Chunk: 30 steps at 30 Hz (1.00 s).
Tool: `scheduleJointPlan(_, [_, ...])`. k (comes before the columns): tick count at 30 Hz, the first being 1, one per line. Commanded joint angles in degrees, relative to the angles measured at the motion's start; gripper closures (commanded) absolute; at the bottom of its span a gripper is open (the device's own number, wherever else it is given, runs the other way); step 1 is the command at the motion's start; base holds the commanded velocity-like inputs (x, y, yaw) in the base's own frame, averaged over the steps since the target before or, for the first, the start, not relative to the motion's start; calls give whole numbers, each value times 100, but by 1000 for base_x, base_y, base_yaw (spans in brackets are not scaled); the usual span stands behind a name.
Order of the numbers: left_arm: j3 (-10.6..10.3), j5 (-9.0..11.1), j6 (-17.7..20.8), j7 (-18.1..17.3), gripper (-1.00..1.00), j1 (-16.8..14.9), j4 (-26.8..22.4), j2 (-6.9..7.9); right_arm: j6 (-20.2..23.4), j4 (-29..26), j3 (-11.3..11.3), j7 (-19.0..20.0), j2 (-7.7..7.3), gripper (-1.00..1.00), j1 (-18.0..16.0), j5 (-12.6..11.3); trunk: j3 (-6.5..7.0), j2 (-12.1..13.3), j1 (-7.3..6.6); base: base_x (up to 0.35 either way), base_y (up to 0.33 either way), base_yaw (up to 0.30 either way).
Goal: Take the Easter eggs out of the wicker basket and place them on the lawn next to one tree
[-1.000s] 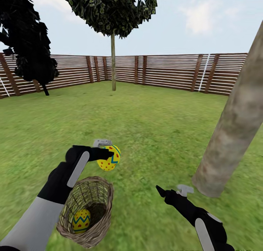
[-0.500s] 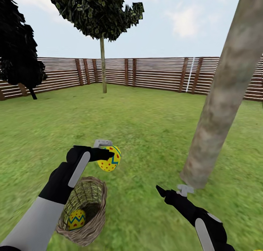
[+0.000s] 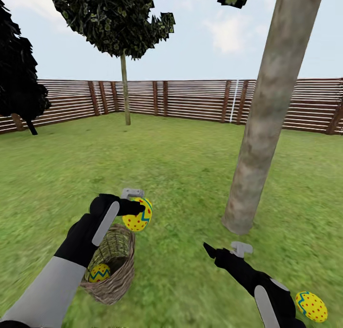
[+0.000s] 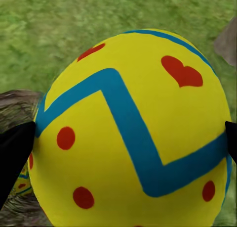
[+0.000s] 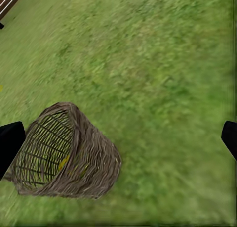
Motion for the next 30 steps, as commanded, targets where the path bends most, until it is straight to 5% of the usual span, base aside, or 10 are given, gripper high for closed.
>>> scheduleJointPlan(1, [-17, 60, 15, 58, 100, -5, 96, 5, 39, -3, -16, 26, 7, -100, -5, -12, 21, 38, -27, -343, 0, -136])
scheduleJointPlan(13, [-52, 74, -99, 61, 100, -13, 990, -98, 39, 32, -16, 21, 8, -100, -5, -12, 329, 520, -290, -300, 0, -137])
scheduleJointPlan(22, [-66, 73, -127, 55, 100, -14, 1096, -177, 30, 33, -16, 29, 8, -100, -5, -25, 554, 881, -488, -41, 0, -134])
scheduleJointPlan(30, [-348, 75, -300, 53, 100, -20, 1641, -369, 29, 33, -16, 30, 8, -100, -5, -29, 745, 1202, -664, -1, 0, -126])
